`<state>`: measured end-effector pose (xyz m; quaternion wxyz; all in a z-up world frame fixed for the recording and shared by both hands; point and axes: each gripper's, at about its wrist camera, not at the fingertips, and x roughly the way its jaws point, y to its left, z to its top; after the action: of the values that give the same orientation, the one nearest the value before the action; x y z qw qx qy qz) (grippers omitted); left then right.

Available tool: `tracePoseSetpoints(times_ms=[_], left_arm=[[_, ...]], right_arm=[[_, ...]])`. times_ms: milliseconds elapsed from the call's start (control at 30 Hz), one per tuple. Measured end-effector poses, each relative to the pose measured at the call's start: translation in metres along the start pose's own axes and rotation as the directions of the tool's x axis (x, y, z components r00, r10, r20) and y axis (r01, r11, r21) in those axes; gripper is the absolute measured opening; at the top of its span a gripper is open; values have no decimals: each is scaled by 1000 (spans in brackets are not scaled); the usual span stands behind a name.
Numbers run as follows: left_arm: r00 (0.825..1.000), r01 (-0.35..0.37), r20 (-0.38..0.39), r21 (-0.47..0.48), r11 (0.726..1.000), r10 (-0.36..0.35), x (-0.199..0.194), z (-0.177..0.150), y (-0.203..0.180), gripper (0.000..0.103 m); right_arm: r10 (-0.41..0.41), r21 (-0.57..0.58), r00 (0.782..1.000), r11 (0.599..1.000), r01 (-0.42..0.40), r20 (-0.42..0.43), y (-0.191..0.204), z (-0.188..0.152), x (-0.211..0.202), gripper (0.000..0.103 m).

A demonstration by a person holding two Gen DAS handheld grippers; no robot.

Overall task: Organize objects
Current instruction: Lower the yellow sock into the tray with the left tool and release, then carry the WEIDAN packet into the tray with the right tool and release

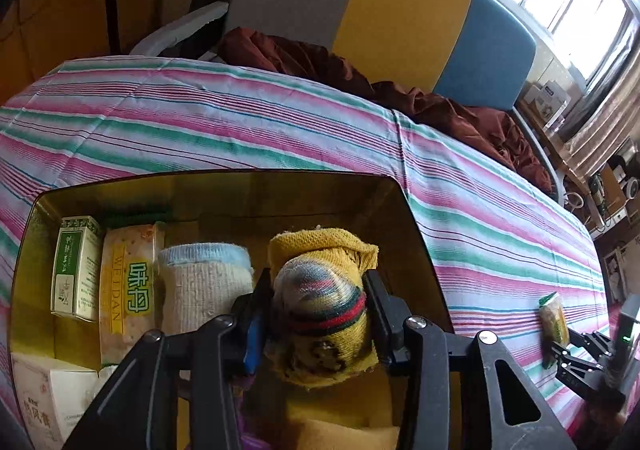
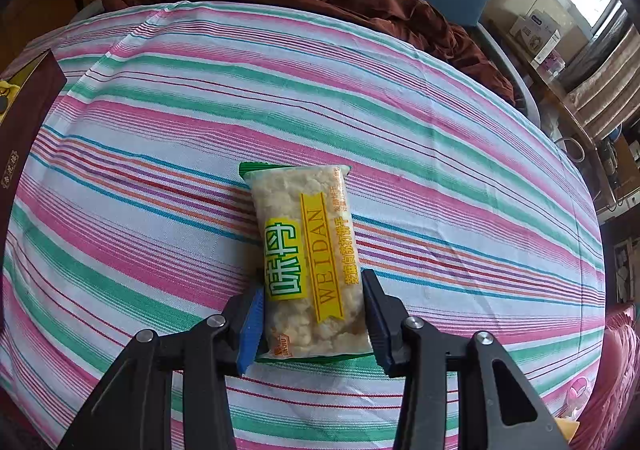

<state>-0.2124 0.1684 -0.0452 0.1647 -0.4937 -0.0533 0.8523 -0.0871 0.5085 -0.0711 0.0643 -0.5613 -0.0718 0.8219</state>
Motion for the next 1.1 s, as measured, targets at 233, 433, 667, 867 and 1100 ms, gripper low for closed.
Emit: tracePoseSetpoints(times_ms=[233, 433, 667, 867, 1100], left_arm=[[997, -32, 77, 27, 999, 29, -28, -9, 4, 68], [977, -86, 202, 62, 994, 72, -81, -42, 12, 68], [949, -152, 291, 96, 984, 118, -128, -89, 18, 68], [937, -170, 325, 99, 980, 130, -148, -112, 23, 68], [929, -202, 335, 100, 974, 158, -156, -125, 31, 70]], right_arm=[[6, 4, 1000, 1000, -6, 0, -3, 2, 4, 45], [-16, -16, 1000, 1000, 16, 6, 0, 4, 6, 45], [-36, -5, 999, 999, 36, -8, 5, 5, 2, 44], [33, 35, 999, 999, -32, -24, 27, 8, -15, 44], [216, -32, 972, 976, -214, 93, 107, 24, -79, 44]])
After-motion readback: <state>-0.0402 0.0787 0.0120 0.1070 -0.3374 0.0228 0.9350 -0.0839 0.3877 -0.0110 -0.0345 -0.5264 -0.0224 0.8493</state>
